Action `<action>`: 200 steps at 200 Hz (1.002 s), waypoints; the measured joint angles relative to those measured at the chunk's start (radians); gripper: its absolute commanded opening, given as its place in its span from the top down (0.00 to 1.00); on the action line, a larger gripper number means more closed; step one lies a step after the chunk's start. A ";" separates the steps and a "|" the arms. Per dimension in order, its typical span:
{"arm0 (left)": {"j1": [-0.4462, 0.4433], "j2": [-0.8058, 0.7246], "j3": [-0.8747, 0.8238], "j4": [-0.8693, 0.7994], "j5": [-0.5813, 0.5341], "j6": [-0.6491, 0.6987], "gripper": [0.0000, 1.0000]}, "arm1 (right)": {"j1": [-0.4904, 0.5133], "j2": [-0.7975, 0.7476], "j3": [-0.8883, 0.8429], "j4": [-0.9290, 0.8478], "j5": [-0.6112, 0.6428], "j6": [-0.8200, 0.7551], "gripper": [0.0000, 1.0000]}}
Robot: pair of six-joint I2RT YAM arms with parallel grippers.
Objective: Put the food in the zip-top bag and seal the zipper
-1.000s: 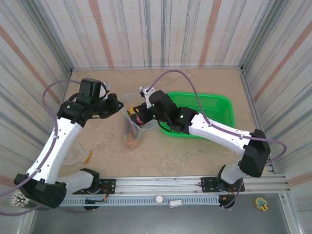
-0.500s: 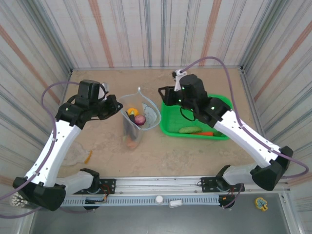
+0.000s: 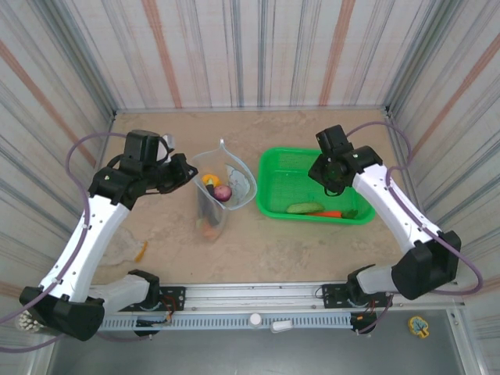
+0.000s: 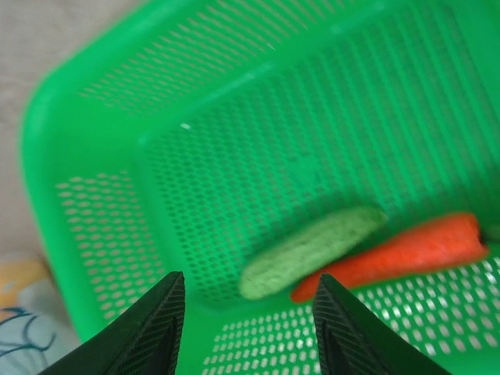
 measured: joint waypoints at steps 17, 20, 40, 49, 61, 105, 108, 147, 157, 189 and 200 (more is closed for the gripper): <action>0.000 0.000 -0.011 0.012 0.006 0.000 1.00 | -0.005 0.014 -0.014 -0.031 -0.004 0.082 0.48; 0.000 0.000 -0.013 0.013 0.006 0.000 1.00 | -0.005 0.014 -0.018 -0.034 -0.007 0.094 0.47; 0.000 -0.001 -0.027 0.015 0.007 0.000 1.00 | -0.005 0.018 -0.045 -0.047 -0.028 0.201 0.45; 0.000 -0.002 -0.030 0.014 0.009 0.000 1.00 | -0.004 0.021 -0.055 -0.046 -0.038 0.246 0.43; 0.000 -0.004 -0.030 0.015 0.009 0.000 1.00 | 0.002 0.031 -0.067 -0.043 -0.049 0.300 0.42; 0.000 -0.019 -0.030 0.015 0.010 0.000 1.00 | 0.014 0.139 -0.069 -0.019 -0.077 0.417 0.40; 0.000 -0.020 -0.030 0.015 0.010 0.000 1.00 | 0.013 0.148 -0.069 -0.019 -0.083 0.420 0.39; 0.000 -0.032 -0.032 0.014 0.010 0.001 1.00 | 0.017 0.259 -0.059 -0.011 -0.108 0.467 0.33; 0.000 -0.037 -0.037 0.014 0.010 0.000 1.00 | 0.019 0.283 -0.055 -0.005 -0.116 0.469 0.33; 0.000 -0.041 -0.045 0.014 0.016 0.000 1.00 | 0.021 0.356 -0.051 0.015 -0.132 0.468 0.35; 0.000 -0.041 -0.045 0.014 0.021 0.000 1.00 | 0.021 0.381 -0.047 0.029 -0.133 0.465 0.36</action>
